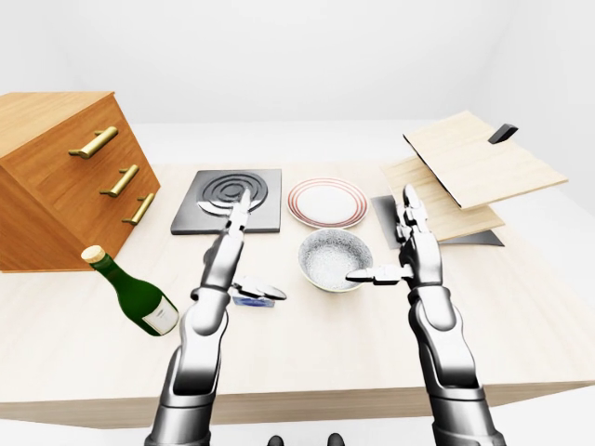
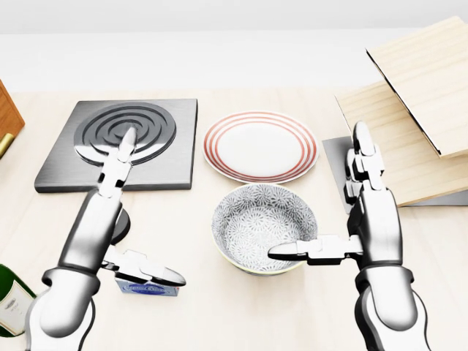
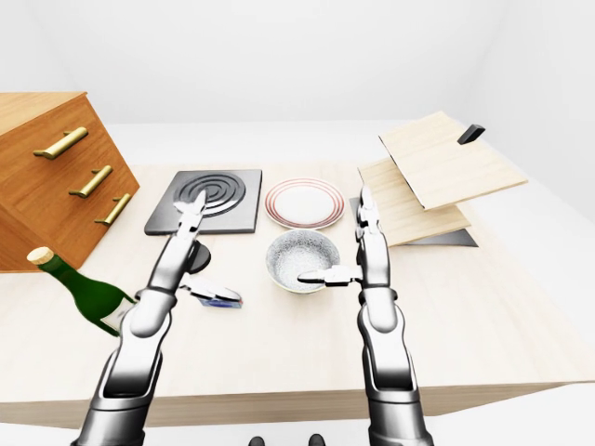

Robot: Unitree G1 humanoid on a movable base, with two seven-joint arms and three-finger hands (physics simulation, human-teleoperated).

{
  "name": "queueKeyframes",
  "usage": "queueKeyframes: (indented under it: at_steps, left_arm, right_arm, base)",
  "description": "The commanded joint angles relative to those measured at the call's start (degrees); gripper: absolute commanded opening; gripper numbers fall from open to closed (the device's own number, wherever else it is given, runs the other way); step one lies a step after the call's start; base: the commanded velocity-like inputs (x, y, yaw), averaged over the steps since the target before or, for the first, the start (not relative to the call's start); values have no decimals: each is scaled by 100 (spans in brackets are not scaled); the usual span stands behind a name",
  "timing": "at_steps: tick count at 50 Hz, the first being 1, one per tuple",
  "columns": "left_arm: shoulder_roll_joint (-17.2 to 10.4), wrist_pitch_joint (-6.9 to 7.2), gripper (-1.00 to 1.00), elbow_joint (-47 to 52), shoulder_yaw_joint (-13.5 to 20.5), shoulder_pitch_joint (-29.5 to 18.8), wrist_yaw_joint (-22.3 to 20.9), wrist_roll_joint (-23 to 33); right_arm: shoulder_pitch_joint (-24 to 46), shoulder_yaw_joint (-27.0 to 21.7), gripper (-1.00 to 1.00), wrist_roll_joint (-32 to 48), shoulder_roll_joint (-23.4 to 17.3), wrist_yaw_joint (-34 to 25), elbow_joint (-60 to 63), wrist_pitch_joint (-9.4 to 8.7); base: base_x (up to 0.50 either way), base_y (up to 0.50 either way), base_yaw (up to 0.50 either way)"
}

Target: Pick up the cream cheese and put it in the bowl.

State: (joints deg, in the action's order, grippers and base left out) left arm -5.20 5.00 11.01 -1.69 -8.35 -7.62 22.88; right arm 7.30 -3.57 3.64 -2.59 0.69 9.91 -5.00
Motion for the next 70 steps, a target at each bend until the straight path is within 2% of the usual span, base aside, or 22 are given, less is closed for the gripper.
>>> queueKeyframes:
  at_steps: [1, 7, 9, 10, 12, 18, 23, 25, 33, 40, 48, 49, 50, 51, 57, 59, 60, 62, 64, 70]
  left_arm:
    - [-164, 0, 100, -1097, 134, -408, -348, 1814]
    - [-215, 0, 100, -1169, 187, -489, -479, 2364]
    - [-292, 0, 100, -1189, 135, -530, -516, 2725]
    - [-391, 0, 100, -1266, 88, -626, -601, 3084]
    - [-411, 0, 100, -1186, 98, -643, -775, 3413]
    - [-348, 0, 100, -1025, 58, -545, -1168, 4164]
    - [-199, 0, 100, -1047, -38, -552, -1311, 4621]
    - [-211, 0, 100, -1210, -84, -609, -1242, 4832]
    - [-126, 0, 100, -1370, -134, -758, -1324, 4972]
    - [-122, 0, 100, -1803, -206, -1035, -1169, 5177]
    - [-93, 0, 100, -1943, -184, -1019, -1153, 5117]
    - [-84, 0, 89, -1927, -169, -1030, -1162, 5068]
    - [-85, 0, 89, -1926, -170, -1030, -1162, 5063]
    - [-83, 0, 68, -1961, -178, -1025, -1145, 5043]
    - [-61, 0, 40, -1958, -202, -1007, -1197, 5008]
    - [-66, 0, 17, -1966, -229, -982, -1209, 5024]
    - [-56, 0, 17, -1976, -234, -978, -1208, 5030]
    - [-56, 0, 0, -1994, -258, -940, -1237, 5055]
    - [-51, 0, 11, -2041, -253, -964, -1194, 5052]
    - [-58, -8, 22, -2102, -266, -958, -1159, 5083]
  right_arm:
    - [59, -4, 100, -28, -11, 13, -86, 0]
    - [97, -10, 100, -20, -16, 21, -184, 0]
    - [110, -10, 100, -19, -18, 24, -261, 0]
    - [93, 3, 100, -5, -16, 26, -262, 0]
    - [76, -5, 100, -19, -14, 16, -250, 0]
    - [99, 19, 100, -13, -8, 31, -395, 0]
    - [132, 9, 100, -17, -11, 33, -491, 0]
    - [117, 16, 100, -11, -10, 33, -484, 0]
    - [135, 9, 100, -22, -14, 35, -614, 0]
    - [129, 14, 100, -8, -15, 41, -663, 0]
    - [156, 18, 100, -5, -11, 66, -825, 0]
    - [174, 12, 100, -16, -11, 68, -880, 0]
    - [176, 12, 100, -17, -12, 69, -884, 0]
    - [166, 23, 100, -13, -9, 70, -870, 0]
    - [198, 39, 100, 15, -8, 82, -969, 0]
    - [189, 46, 100, 29, -9, 84, -949, 0]
    - [180, 40, 100, 18, -8, 77, -911, 0]
    - [182, 23, 100, 7, -15, 73, -883, 0]
    - [180, 6, 100, -18, -13, 82, -847, 0]
    - [165, 13, 100, -17, -15, 89, -856, 0]
  base:
    - [0, 0, 0]
    - [0, 0, 0]
    - [0, 0, 0]
    - [0, 0, 0]
    - [0, 0, 0]
    - [0, 0, 0]
    - [0, 0, 0]
    - [0, 0, 0]
    - [0, 0, 0]
    - [0, 0, 0]
    - [0, 0, 0]
    - [0, 0, 0]
    - [0, 0, 0]
    - [0, 0, 0]
    - [0, 0, 0]
    - [0, 0, 0]
    - [0, 0, 0]
    - [0, 0, 0]
    - [0, 0, 0]
    - [0, 0, 0]
